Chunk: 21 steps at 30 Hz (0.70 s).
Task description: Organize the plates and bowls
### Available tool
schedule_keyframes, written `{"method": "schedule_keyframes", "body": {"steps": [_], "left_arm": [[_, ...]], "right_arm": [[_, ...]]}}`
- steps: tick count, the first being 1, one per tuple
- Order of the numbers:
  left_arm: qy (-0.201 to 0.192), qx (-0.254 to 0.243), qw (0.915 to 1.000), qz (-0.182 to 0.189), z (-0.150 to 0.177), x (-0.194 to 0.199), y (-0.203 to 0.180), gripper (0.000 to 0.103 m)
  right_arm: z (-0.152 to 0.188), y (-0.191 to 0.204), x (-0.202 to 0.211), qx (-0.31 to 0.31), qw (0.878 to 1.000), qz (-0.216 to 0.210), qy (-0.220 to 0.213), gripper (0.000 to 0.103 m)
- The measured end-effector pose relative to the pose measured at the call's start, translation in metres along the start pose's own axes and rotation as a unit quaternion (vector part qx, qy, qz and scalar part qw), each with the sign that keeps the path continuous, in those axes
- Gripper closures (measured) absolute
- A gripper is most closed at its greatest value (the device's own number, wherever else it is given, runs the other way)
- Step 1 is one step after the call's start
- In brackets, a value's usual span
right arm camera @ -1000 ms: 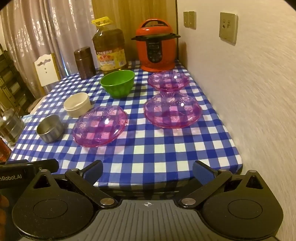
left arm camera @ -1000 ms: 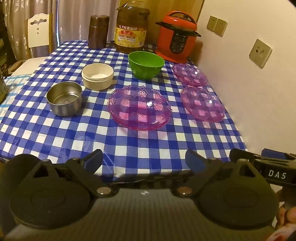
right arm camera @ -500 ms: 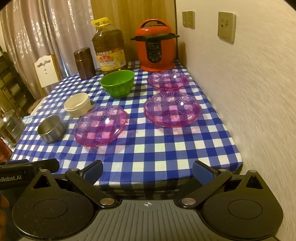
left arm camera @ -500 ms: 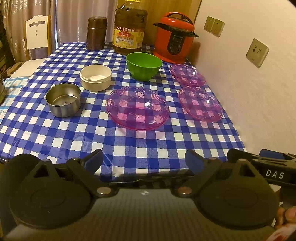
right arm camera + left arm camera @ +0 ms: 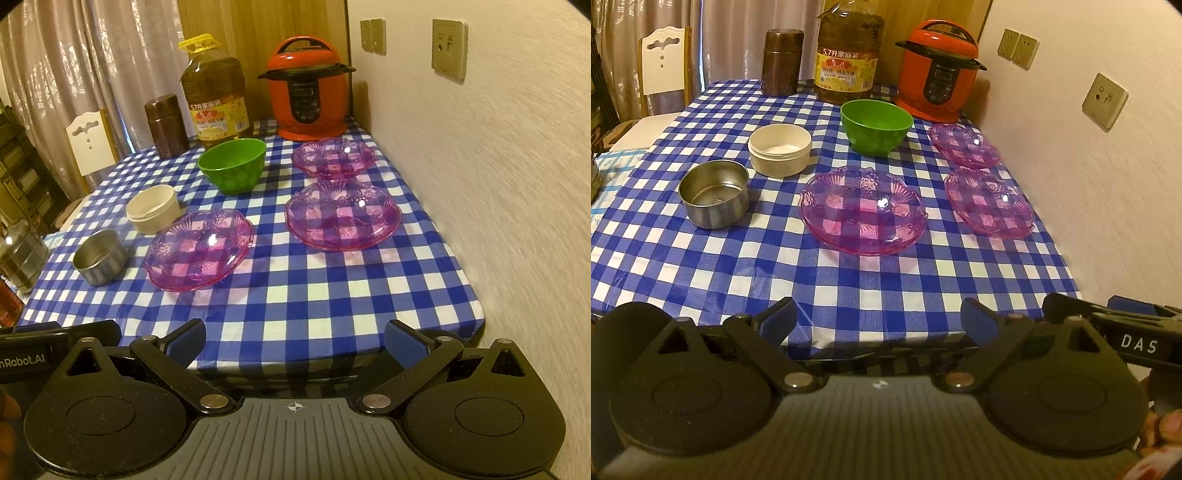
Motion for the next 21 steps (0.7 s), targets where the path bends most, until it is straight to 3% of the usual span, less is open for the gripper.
{"method": "schedule_keyframes", "body": {"steps": [21], "left_arm": [[-0.001,-0.001,1.0,0.0,0.0032,-0.0012,0.0007,0.009]], "right_arm": [[0.0004,-0.0006,-0.0012,-0.002,1.0,0.0,-0.001,0.001]]}}
Point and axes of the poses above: each gripper's, at about its wrist camera, not at the fingertips, and x roughly against the way its jaws point, y to its left, z to its underside, the point moved 5 cm from there along -x, roughly the way its jaws point, and after that the axes turned 12 degrees about z, right-handed, at the moved point
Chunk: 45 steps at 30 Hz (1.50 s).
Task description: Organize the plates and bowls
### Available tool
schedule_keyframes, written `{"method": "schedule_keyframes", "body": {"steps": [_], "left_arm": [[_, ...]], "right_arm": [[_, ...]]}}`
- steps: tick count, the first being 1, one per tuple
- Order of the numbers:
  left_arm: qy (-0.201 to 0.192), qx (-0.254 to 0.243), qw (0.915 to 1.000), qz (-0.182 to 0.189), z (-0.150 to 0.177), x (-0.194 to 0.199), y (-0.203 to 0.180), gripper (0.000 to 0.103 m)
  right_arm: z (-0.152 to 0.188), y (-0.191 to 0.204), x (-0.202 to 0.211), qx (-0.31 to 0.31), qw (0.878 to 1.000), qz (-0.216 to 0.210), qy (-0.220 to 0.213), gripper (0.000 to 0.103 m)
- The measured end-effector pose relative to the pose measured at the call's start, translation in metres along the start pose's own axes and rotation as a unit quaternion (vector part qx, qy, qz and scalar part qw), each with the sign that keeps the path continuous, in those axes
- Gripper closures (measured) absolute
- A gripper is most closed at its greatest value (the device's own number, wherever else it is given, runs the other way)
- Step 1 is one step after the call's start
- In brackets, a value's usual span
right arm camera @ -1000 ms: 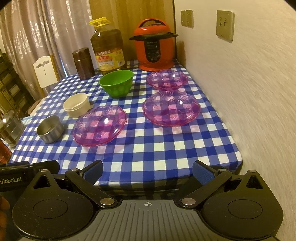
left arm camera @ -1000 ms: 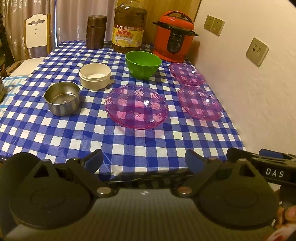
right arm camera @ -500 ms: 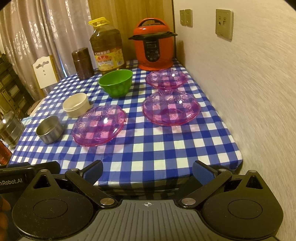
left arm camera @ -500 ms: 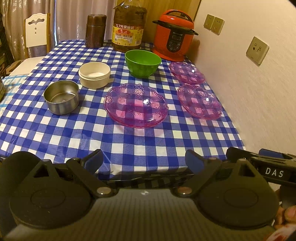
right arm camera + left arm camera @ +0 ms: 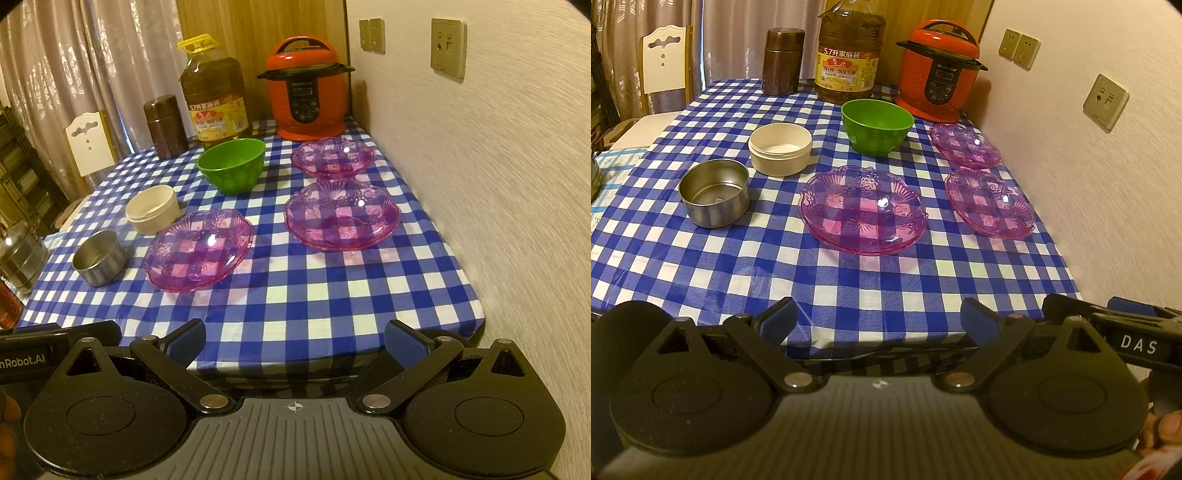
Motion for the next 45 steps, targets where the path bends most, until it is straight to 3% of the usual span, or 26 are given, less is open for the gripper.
{"method": "schedule_keyframes", "body": {"steps": [45], "left_arm": [[0.008,0.018,0.9998,-0.007,-0.002,-0.011,0.012,0.009]], "right_arm": [[0.0,-0.002,-0.014,-0.017,1.0,-0.004,0.01,0.001]]}}
Point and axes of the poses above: each gripper's, at about its wrist camera, not at the fingertips, and x roughly against the way its jaws point, y to its left, z to its underside, the point moved 5 cm from there along -x, roughly the way its jaws point, and after that the axes turned 12 degrees about z, right-handed, at the moved point
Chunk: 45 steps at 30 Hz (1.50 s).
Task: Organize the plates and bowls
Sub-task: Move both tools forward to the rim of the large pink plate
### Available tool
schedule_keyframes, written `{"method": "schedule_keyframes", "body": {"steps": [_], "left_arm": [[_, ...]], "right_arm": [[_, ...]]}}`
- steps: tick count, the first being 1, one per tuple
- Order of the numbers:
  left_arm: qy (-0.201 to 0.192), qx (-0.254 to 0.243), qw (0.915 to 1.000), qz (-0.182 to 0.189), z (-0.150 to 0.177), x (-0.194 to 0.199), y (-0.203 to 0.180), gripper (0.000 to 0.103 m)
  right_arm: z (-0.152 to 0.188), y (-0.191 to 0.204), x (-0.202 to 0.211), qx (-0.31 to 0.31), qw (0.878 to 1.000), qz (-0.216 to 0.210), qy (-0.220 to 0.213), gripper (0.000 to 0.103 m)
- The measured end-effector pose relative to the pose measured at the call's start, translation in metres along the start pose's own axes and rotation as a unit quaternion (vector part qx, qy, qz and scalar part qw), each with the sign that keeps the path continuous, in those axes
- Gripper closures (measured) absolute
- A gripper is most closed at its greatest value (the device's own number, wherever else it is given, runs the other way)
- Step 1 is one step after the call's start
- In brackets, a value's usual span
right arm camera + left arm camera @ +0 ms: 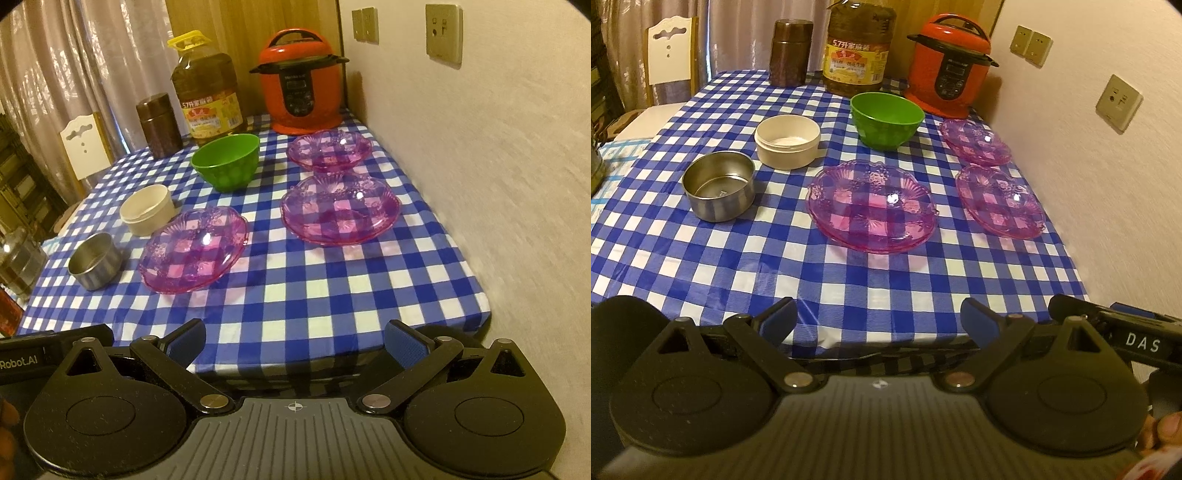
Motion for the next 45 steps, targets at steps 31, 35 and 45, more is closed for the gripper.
{"method": "schedule_keyframes", "body": {"steps": [31,35,45], "left_arm": [[-0.014,0.115,0.9933,-0.002,-0.081,-0.144,0.132,0.014],[-0.012,0.107,0.9942,0.003,-0.082,-0.155,0.135,0.022],[-0.001,0.1,0.9949,0.013,-0.082,-0.171,0.133,0.063]], "right_arm": [[-0.058,0.063,-0.175,-0.077,0.993,-0.07,0.056,0.043],[-0.057,0.064,-0.188,-0.082,0.992,-0.069,0.059,0.051],[-0.056,0.066,-0.202,-0.093,0.991,-0.073,0.065,0.065]]}}
Point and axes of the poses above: each gripper's, at about its wrist camera, not at the fingertips, and x roughly against the way its jaws point, y to its left, z to its underside, the point moved 5 cm from there along -x, roughly the way its jaws point, and after that the axes turned 12 degrees about z, right-handed, at the moved point
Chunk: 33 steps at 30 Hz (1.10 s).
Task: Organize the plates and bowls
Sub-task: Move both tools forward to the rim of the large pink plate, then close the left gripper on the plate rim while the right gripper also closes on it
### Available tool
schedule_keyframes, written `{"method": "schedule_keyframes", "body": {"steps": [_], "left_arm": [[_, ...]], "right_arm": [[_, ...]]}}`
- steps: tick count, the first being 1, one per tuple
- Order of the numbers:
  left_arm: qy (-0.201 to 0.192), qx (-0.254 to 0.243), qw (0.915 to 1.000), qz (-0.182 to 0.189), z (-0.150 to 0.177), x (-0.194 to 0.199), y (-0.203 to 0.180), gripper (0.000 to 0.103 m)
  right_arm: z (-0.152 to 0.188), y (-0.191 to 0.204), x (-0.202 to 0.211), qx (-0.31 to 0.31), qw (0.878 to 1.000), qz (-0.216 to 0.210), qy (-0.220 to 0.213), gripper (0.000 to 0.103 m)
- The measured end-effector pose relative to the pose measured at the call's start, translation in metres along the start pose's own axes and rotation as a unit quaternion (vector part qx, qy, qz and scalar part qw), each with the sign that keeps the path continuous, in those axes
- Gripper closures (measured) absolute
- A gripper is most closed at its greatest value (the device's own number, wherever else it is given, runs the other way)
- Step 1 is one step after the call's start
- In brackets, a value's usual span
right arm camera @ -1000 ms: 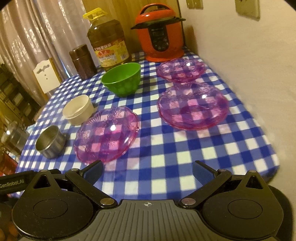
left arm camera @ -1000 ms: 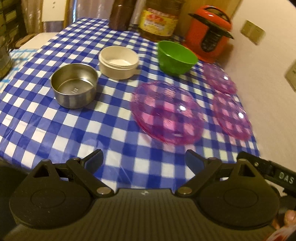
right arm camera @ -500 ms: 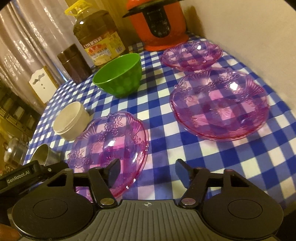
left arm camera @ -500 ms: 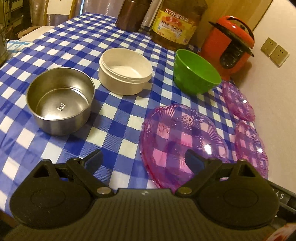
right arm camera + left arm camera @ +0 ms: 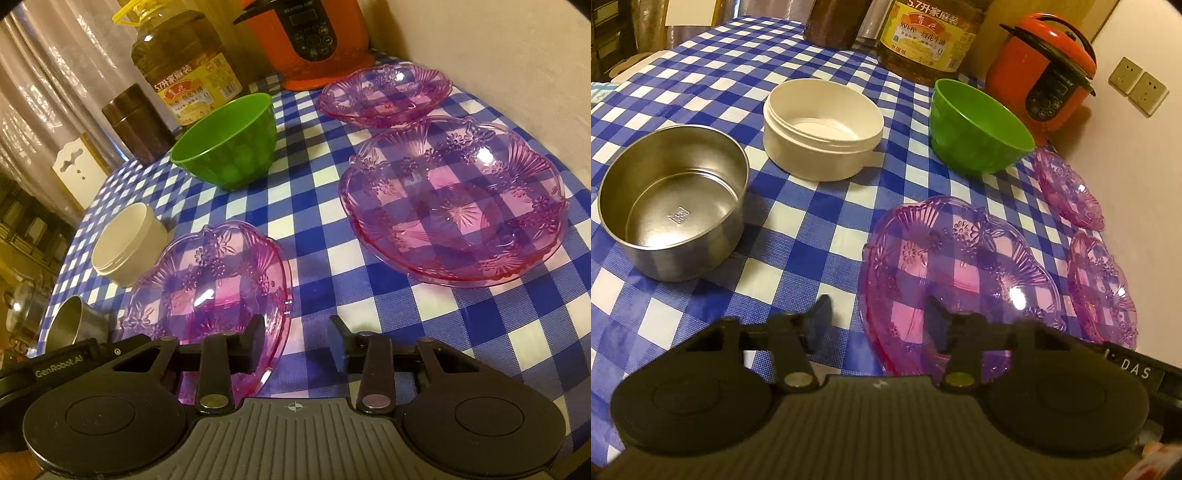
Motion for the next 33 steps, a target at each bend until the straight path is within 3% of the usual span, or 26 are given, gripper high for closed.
{"method": "schedule_keyframes", "body": {"steps": [3,11,24,33], "left_arm": [[-0.001,-0.002,1.0,0.0,0.0,0.0,-0.001,0.072],[0.002,-0.011,0.9999,-0.012,0.001,0.002,-0.001,0.093],[0.0,-0.034,0.9994,-0.01,0.0,0.026,-0.025,0.093],[-0.009,-0.076,0.9963,0.04,-0.019,0.022,-0.095,0.093]], "right_arm": [[0.001,0.001,-0.003,0.0,1.0,0.002,0.003,0.068],[0.003,0.006,-0.003,0.009,1.0,-0.005,0.005,0.093],[-0.001,0.0,0.024,0.001,1.0,-0.011,-0.004,0.093],[-0.034,-0.039,0.076,-0.031,0.998,0.008,-0.055,0.093]]}}
Point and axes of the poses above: each gripper's, at about its wrist camera, not at the fingertips, and x roughly against the way its jaws point, y to its left, z to its underside, the point moved 5 cm from there along -x, roughly the way its jaws point, and after that the axes turned 12 degrees about z, right-handed, at the moved point
